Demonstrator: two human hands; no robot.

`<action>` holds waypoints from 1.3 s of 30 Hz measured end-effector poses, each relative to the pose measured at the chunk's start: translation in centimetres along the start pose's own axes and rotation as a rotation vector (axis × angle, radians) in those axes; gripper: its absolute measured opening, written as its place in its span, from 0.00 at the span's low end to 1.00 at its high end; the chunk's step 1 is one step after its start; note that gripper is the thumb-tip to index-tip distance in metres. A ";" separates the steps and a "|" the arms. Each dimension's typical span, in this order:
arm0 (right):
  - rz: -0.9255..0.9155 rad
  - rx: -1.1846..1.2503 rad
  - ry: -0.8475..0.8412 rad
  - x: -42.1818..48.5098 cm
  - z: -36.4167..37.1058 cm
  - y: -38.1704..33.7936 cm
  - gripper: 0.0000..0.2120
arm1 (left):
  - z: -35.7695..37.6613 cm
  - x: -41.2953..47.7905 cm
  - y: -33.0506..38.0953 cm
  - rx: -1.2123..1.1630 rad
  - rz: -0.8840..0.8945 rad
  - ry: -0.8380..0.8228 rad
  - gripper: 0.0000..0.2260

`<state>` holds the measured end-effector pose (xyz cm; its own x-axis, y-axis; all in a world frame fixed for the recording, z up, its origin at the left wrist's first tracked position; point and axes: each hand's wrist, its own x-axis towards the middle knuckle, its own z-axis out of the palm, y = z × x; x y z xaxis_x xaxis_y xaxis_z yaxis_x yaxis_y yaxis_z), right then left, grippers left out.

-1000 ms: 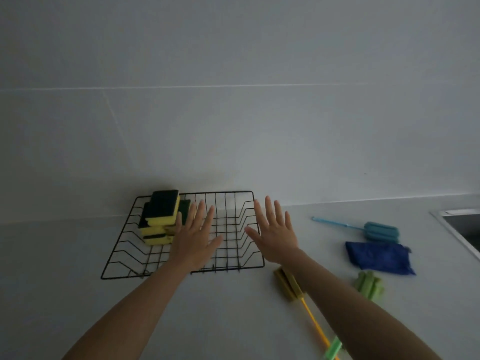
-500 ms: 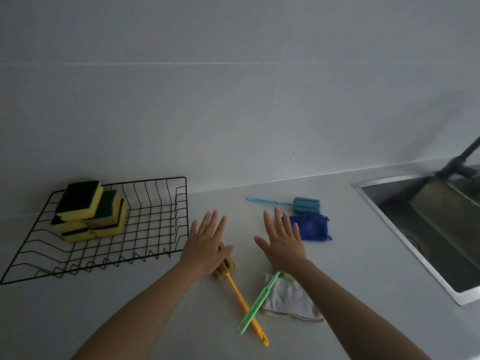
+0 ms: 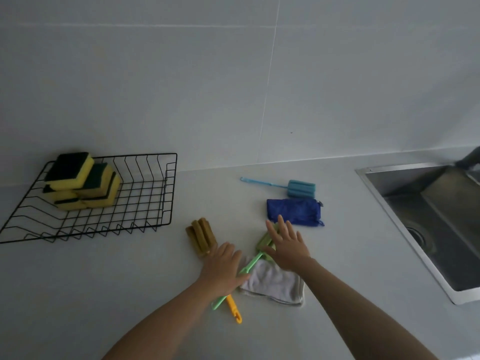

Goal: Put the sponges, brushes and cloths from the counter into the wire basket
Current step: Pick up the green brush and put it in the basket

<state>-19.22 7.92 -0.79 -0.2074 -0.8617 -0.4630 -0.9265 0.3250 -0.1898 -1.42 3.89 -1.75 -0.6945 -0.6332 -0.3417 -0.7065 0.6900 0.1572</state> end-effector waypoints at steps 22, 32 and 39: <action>0.081 0.222 0.328 0.6 -3.9 -3.6 0.25 | -2.5 1.1 -2.5 0.066 -0.033 0.203 0.11; -0.036 0.215 0.471 2.8 -9.2 -17.3 0.27 | -9.4 -3.2 -14.9 0.072 -0.120 0.441 0.11; -0.102 0.237 0.459 5.9 -8.2 -28.1 0.26 | -10.6 -6.9 -25.5 0.194 -0.194 0.379 0.13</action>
<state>3.03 -9.45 8.92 -0.2848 -0.9585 -0.0152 -0.8639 0.2635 -0.4292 19.97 -13.08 6.37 -0.5781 -0.8157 0.0206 -0.8149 0.5759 -0.0648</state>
